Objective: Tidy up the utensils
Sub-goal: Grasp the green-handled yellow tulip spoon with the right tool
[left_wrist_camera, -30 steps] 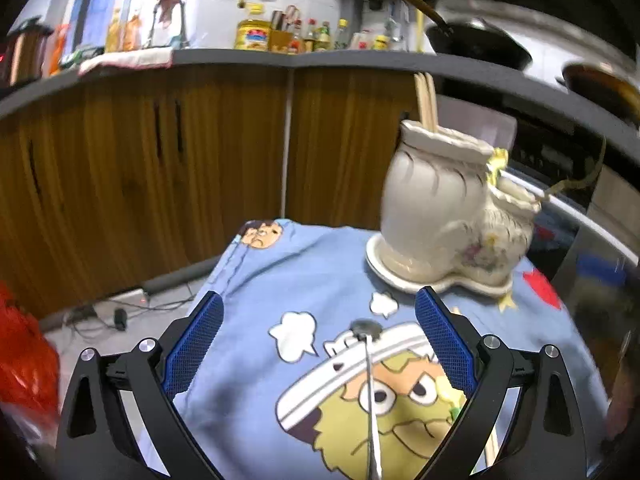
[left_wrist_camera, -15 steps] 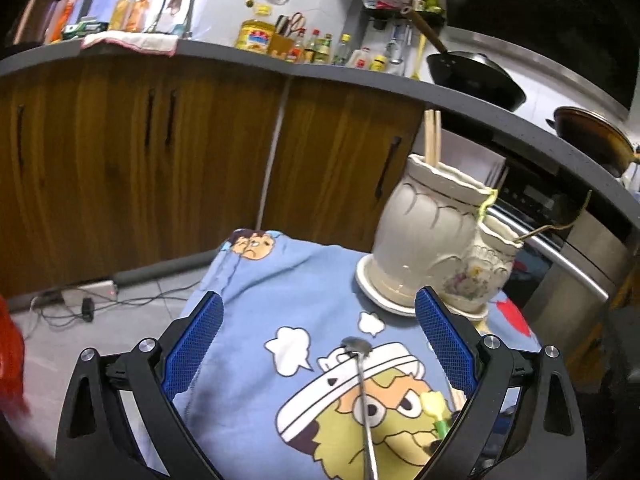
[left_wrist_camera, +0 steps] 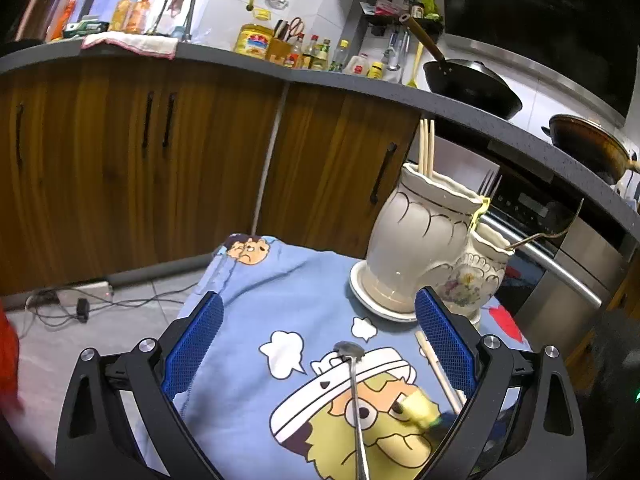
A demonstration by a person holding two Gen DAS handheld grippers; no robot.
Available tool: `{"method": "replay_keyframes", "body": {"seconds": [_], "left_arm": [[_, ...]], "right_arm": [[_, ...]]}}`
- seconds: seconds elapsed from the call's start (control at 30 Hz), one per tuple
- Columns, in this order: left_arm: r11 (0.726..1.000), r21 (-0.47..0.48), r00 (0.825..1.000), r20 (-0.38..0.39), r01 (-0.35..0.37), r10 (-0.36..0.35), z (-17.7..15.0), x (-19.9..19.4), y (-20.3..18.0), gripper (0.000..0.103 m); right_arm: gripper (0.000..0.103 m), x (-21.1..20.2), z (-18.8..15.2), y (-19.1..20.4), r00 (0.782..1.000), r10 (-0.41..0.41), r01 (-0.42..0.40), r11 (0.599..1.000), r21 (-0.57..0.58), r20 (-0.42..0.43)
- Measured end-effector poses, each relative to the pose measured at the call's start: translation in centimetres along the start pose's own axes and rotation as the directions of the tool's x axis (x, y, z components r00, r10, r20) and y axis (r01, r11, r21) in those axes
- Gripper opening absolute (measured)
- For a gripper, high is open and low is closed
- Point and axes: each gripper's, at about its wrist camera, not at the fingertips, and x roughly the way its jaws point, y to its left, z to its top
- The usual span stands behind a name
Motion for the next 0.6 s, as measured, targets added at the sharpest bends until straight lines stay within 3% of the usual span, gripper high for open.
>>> {"method": "replay_keyframes", "body": {"seconds": [0.1, 0.37, 0.6], "left_arm": [[1.0, 0.016, 1.0, -0.017, 0.005, -0.005, -0.2, 0.3, -0.4, 0.096], [0.99, 0.126, 0.986, -0.164, 0.055, -0.033, -1.9, 2.3, -5.2, 0.096], [0.973, 0.229, 0.958, -0.284, 0.017, 0.05, -3.7, 4.9, -9.9, 0.09]], "right_arm": [[0.009, -1.8, 0.3, -1.7, 0.999, 0.016, -0.018, 0.999, 0.04, 0.051], [0.009, -5.5, 0.5, -7.0, 0.987, 0.082, -0.105, 0.98, 0.17, 0.139], [0.009, -6.7, 0.7, -10.0, 0.979, 0.07, -0.105, 0.977, 0.186, 0.189]]}}
